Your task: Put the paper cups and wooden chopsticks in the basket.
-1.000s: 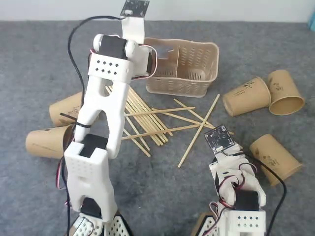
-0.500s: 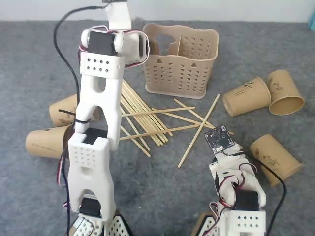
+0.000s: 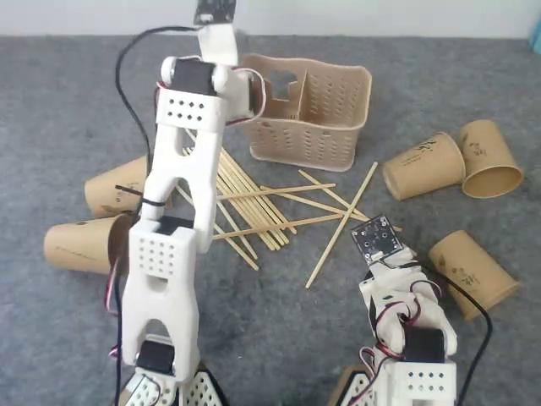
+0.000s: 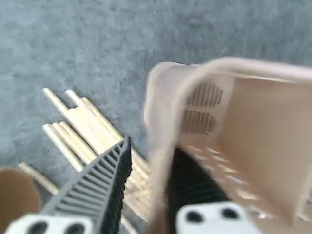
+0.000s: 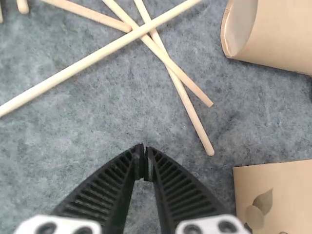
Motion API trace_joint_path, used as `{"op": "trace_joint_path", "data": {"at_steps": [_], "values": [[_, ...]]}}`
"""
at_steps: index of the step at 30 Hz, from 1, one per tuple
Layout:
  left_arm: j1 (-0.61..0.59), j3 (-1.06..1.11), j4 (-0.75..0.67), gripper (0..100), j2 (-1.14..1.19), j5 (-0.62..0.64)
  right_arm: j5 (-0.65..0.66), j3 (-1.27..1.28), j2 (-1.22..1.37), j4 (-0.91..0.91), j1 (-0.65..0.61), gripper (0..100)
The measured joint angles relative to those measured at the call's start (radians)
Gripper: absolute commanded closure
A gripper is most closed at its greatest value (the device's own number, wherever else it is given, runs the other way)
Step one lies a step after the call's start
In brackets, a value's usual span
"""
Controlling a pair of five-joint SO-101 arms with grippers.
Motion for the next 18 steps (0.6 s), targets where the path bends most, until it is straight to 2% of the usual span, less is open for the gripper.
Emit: {"op": "trace_joint_path", "data": {"at_steps": [8, 18], "values": [[0.055, -0.003, 0.0, 99, 0.003, -0.012, 0.0, 0.0, 0.0, 0.0, 0.0, 99.0], [0.1, 0.428, 0.0, 99, -0.252, -0.046, 0.0, 0.0, 0.0, 0.0, 0.0, 99.0]]}}
